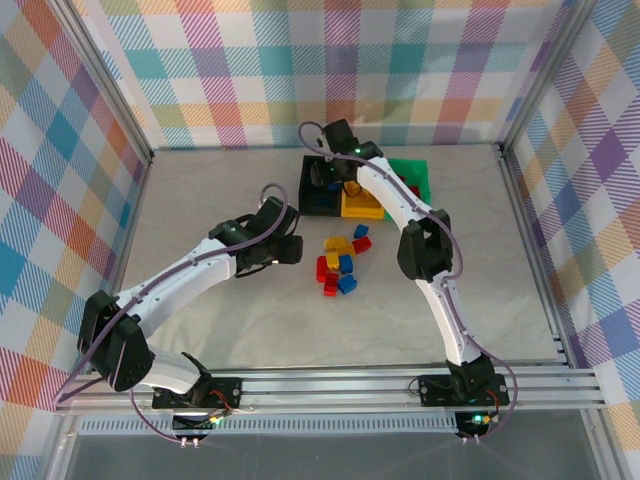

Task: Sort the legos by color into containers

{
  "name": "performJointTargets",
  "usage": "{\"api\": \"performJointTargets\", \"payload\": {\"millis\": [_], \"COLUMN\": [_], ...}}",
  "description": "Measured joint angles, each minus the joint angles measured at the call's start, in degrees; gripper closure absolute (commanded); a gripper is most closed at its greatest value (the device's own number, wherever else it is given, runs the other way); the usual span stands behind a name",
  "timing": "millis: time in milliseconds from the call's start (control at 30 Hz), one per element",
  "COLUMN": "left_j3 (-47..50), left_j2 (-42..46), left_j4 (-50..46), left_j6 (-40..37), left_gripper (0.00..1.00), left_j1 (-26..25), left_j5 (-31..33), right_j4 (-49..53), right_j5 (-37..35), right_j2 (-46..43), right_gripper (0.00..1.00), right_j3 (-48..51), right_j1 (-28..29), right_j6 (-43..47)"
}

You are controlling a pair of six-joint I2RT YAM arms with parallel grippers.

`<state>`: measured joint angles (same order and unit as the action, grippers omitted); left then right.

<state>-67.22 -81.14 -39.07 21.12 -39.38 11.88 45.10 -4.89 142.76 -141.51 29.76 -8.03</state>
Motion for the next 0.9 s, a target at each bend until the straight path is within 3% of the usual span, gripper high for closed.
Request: {"api": "performJointTargets", "payload": {"millis": [100,367,500,700,900], "left_j3": [-0.3,-3.7,-6.6,-10.3,-12.6], "left_j2": [-1.4,-11.6,-16.3,-22.4,-27.0], "left_j4": [0.7,4.2,5.2,6.1,6.2], "left_j6": [-1.1,-5.7,-7.5,-9.4,-11.1], "left_gripper": [0.41,0.41,0.4,0.38,0.38], "left_j1": [-2.2,-10.6,-12.4,-12.9,-13.6], "left_j5": [-1.4,-6.0,-7.6,-9.7,-11.8], "right_j4": [0.1,-3.5,-5.4,-6.1,-6.1], "right_j5": [0.8,5.0,8.5,10.4,11.2], "right_j2": [-7.0,-38.0,-48.9,-57.9,-64.3], "right_gripper": [0.45,0.42,0.41,0.39,0.38], "right_j3": [8.4,38.2,49.3,62.6,68.3], "right_j1": [-0.9,-4.2,-7.5,-10.8,-12.5], "right_j6": [0.0,-1.0,-3.0,-5.1,-7.0]}}
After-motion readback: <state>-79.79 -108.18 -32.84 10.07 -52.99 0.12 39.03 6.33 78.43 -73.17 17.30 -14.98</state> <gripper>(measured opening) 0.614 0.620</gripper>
